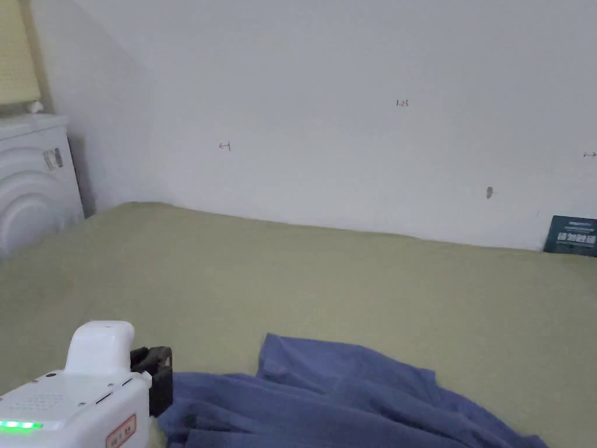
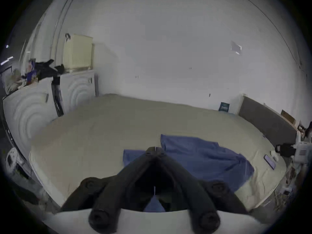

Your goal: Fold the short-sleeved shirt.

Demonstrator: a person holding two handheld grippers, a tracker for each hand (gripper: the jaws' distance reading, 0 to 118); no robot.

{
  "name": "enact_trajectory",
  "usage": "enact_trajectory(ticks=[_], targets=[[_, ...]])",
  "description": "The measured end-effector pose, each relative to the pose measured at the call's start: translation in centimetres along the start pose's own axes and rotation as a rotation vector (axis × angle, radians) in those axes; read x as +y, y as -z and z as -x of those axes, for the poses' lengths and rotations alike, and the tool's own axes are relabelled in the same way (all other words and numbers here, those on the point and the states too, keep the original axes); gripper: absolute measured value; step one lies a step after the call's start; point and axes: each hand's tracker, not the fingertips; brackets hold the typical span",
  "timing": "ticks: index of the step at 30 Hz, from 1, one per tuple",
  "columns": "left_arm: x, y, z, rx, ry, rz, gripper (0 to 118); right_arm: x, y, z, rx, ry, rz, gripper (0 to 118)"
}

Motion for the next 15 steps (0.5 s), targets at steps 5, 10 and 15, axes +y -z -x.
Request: enact_trajectory(ticks=[5, 10, 15], targets=[[-1.9, 2.8, 2.8, 0.041, -0.04, 0.128, 0, -0.4, 0.5, 0.5, 0.011, -0.01, 0.023, 0], [0.2, 11.0, 5.8, 0.022, -0.046, 0.279, 34, -0.4, 1.3, 0.3, 0.0, -0.03, 0.043, 0], [1.1, 22.7, 8.9, -0.009, -0.12, 0.503, 109, -0.7, 2.4, -0.4, -0.027, -0.044, 0.083, 0]])
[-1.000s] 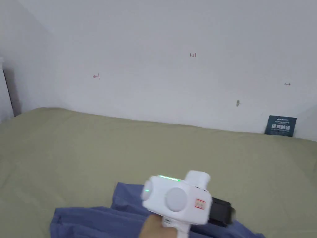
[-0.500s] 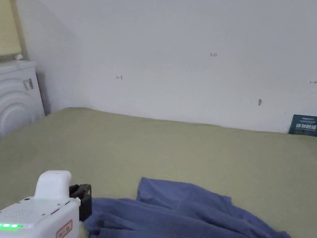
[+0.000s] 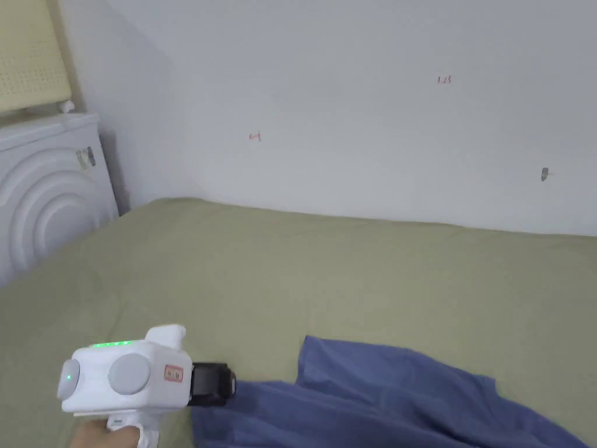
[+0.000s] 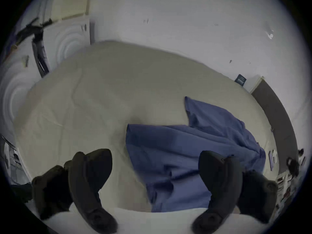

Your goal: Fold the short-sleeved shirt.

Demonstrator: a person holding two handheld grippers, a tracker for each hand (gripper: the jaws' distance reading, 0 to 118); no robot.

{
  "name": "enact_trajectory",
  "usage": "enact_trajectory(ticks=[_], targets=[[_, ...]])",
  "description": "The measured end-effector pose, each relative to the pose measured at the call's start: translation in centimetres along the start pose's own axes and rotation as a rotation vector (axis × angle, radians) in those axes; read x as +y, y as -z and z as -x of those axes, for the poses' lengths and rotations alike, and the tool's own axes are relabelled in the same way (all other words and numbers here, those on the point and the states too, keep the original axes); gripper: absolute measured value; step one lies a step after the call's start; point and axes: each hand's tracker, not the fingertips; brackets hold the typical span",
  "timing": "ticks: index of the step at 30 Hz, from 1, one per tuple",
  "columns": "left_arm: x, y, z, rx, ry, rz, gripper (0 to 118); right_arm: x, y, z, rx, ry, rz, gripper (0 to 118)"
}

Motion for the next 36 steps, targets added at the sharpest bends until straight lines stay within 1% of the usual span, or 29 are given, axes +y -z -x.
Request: enact_trajectory(ticks=[1, 2, 3, 4, 6, 7, 9, 10, 11, 12, 13, 14, 15, 16, 17, 18, 19, 20, 21, 24, 25, 26, 27, 28, 31, 32, 34, 35, 36], targets=[[0.9, 2.1, 0.6, -0.002, -0.029, 0.028, 109, -0.2, 0.3, -0.2, -0.005, -0.002, 0.014, 0], [1.8, 3.9, 0.7, 0.048, -0.041, 0.078, 109, -0.4, 0.6, -0.4, -0.008, -0.005, 0.027, 0], [2.0, 5.3, 0.6, 0.097, -0.031, 0.099, 109, -0.6, 0.9, -0.5, -0.017, -0.006, 0.038, 0], [2.4, 7.1, 0.5, 0.113, -0.009, 0.133, 109, -0.7, 1.2, -0.6, -0.029, -0.007, 0.052, 0], [2.8, 9.7, 0.3, 0.108, 0.028, 0.159, 108, -1.1, 1.8, -0.9, -0.038, -0.005, 0.064, 0], [1.7, 8.7, -1.6, 0.125, 0.04, 0.169, 107, -1.2, 2.1, -1.0, -0.042, -0.005, 0.075, 0], [1.3, 9.3, -2.6, 0.151, 0.045, 0.2, 104, -1.1, 2.6, -1.0, -0.048, -0.006, 0.089, 0], [0.8, 9.0, -3.2, 0.18, 0.038, 0.191, 100, -1.1, 2.9, -1.0, -0.05, -0.005, 0.091, 0], [0.6, 8.4, -3.6, 0.206, 0.043, 0.162, 86, -1.1, 3.2, -1.0, -0.049, -0.002, 0.094, 0], [0.2, 8.0, -4.2, 0.228, 0.048, 0.133, 80, -1.0, 3.7, -1.1, -0.045, 0.004, 0.095, 2], [-0.3, 7.8, -4.8, 0.24, 0.076, 0.127, 70, -1.0, 4.3, -1.1, -0.034, 0.014, 0.095, 11], [-0.6, 7.5, -5.4, 0.252, 0.105, 0.127, 35, -0.9, 5.0, -1.2, -0.016, 0.024, 0.095, 37], [-0.2, 7.0, -5.3, 0.222, 0.102, 0.121, 3, -0.7, 5.9, -1.2, 0.006, 0.04, 0.108, 61], [-0.2, 6.5, -5.8, 0.188, 0.097, 0.111, 3, -0.5, 6.9, -1.2, 0.032, 0.054, 0.131, 77], [-0.1, 6.1, -6.2, 0.141, 0.07, 0.105, 3, -0.4, 8.0, -1.1, 0.066, 0.045, 0.166, 81], [-0.3, 5.5, -6.6, 0.142, 0.06, 0.079, 3, -0.3, 9.2, -1.0, 0.097, 0.029, 0.209, 81], [0.2, 5.7, -6.0, 0.122, 0.076, 0.078, 3, -0.2, 10.5, -0.7, 0.12, 0.008, 0.209, 81], [0.2, 5.4, -6.2, 0.086, 0.098, 0.065, 3, -0.1, 11.7, -0.3, 0.12, -0.017, 0.237, 79], [0.1, 5.2, -6.3, 0.076, 0.101, 0.057, 3, -0.1, 13.0, 0.0, 0.148, -0.033, 0.265, 80], [0.6, 5.3, -5.4, 0.052, 0.067, 0.07, 3, -0.3, 17.7, 1.4, 0.154, -0.066, 0.367, 77], [0.6, 5.1, -5.2, 0.034, 0.052, 0.064, 3, -0.6, 19.1, 1.7, 0.164, -0.054, 0.421, 70], [0.6, 4.9, -5.0, 0.017, 0.038, 0.057, 3, -0.8, 20.1, 2.0, 0.169, -0.043, 0.46, 46], [0.8, 5.0, -4.5, -0.001, 0.029, 0.06, 3, -1.0, 20.7, 2.4, 0.172, -0.04, 0.501, 13], [0.8, 4.8, -4.3, -0.008, 0.023, 0.055, 3, -1.2, 21.1, 2.6, 0.158, -0.038, 0.528, 1], [1.0, 3.9, -3.7, -0.069, 0.013, 0.026, 3, -0.8, 19.6, 2.7, 0.146, -0.065, 0.461, 0], [1.3, 3.3, -3.6, -0.09, 0.015, 0.002, 3, -0.2, 18.6, 2.5, 0.147, -0.05, 0.403, 0], [2.1, 1.4, -3.5, -0.114, 0.03, -0.075, 3, 1.6, 16.5, 2.1, 0.18, 0.024, 0.314, 0], [2.7, 0.2, -3.7, -0.138, 0.035, -0.107, 3, 2.8, 15.5, 2.1, 0.209, 0.042, 0.29, 0], [3.3, -1.0, -3.9, -0.151, 0.032, -0.143, 3, 3.9, 14.6, 2.3, 0.237, 0.031, 0.264, 0]])
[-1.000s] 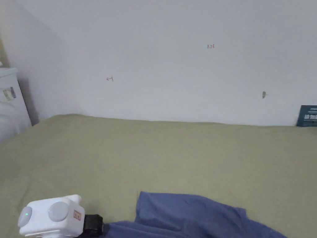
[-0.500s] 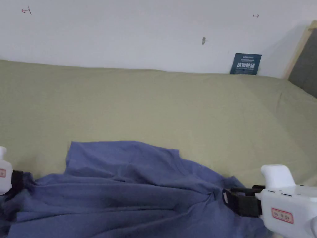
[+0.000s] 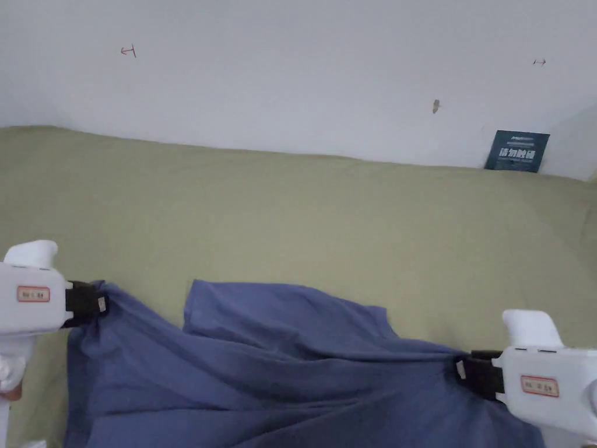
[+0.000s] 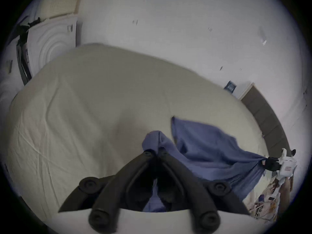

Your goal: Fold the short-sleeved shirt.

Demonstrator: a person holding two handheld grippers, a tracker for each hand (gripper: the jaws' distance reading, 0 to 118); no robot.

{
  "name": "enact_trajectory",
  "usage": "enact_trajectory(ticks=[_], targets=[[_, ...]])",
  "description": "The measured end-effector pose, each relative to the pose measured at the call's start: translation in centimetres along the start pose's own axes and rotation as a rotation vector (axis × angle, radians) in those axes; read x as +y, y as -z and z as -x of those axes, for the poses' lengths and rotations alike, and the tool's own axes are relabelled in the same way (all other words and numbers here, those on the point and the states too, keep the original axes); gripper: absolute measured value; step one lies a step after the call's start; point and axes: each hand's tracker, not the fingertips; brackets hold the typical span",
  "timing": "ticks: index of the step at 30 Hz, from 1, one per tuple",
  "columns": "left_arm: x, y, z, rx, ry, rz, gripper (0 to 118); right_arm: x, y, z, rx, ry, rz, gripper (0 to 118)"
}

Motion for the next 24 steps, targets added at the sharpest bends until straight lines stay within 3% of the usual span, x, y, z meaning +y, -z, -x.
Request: enact_trajectory(ticks=[3, 5, 8, 14, 24], targets=[[3.1, -3.5, -1.4, -0.028, 0.039, -0.104, 3, 3.1, -3.8, 2.4, -0.003, -0.136, -0.117, 0], [5.2, -6.0, -2.3, -0.025, 0.083, -0.184, 3, 5.2, -6.2, 3.4, -0.004, -0.16, -0.216, 0], [8.7, -9.4, -3.2, -0.074, 0.077, -0.279, 3, 9.1, -9.3, 3.6, 0.025, -0.145, -0.321, 0], [14.5, -13.6, -3.9, -0.074, 0.097, -0.386, 3, 15.4, -11.8, 1.9, -0.052, -0.148, -0.409, 0], [21.7, -12.3, -5.8, -0.075, 0.137, -0.436, 3, 23.8, -11.2, -2.5, -0.057, -0.072, -0.503, 0]])
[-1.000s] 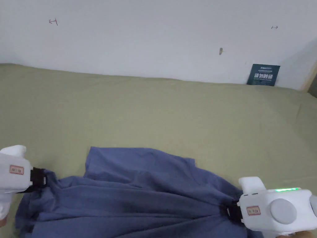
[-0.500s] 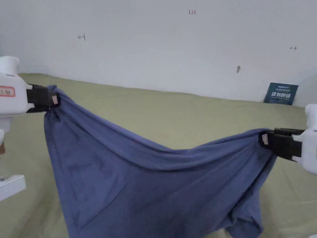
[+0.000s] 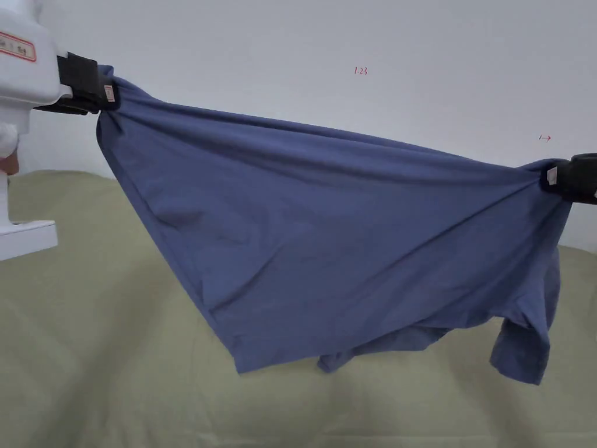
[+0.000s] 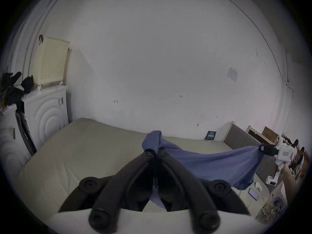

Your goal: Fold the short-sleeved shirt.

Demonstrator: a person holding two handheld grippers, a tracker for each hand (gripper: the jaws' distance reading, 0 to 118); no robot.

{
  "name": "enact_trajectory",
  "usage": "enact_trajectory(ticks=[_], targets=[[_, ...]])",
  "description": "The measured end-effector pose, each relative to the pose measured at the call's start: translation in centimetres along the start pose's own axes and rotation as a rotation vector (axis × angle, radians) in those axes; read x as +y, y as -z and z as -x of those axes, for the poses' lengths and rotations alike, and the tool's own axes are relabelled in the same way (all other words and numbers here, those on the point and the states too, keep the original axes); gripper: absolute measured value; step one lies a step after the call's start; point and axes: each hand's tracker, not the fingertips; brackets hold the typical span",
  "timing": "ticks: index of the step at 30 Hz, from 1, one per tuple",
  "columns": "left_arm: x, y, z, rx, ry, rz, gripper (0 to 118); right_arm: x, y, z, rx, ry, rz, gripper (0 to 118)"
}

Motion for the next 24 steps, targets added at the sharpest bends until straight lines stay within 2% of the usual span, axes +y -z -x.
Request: enact_trajectory(ticks=[6, 9, 13, 19, 24], targets=[[1.9, 3.5, -0.6, -0.006, 0.016, -0.002, 3, 3.4, 1.9, -1.2, -0.044, 0.016, -0.051, 0], [1.8, 2.8, -0.5, 0.001, -0.007, -0.006, 3, 3.8, 2.4, -1.8, -0.046, 0.04, -0.064, 0], [0.2, 3.0, -2.8, 0.006, -0.044, 0.021, 3, 2.7, 3.1, -1.6, -0.061, -0.008, -0.027, 0], [-5.4, 5.3, -0.9, 0.009, -0.076, 0.102, 3, -2.9, 3.9, -2.2, -0.025, 0.007, 0.028, 0], [-13.4, 4.0, 0.3, 0.008, -0.168, 0.213, 3, -12.3, 3.9, -2.9, -0.004, 0.084, 0.149, 0]])
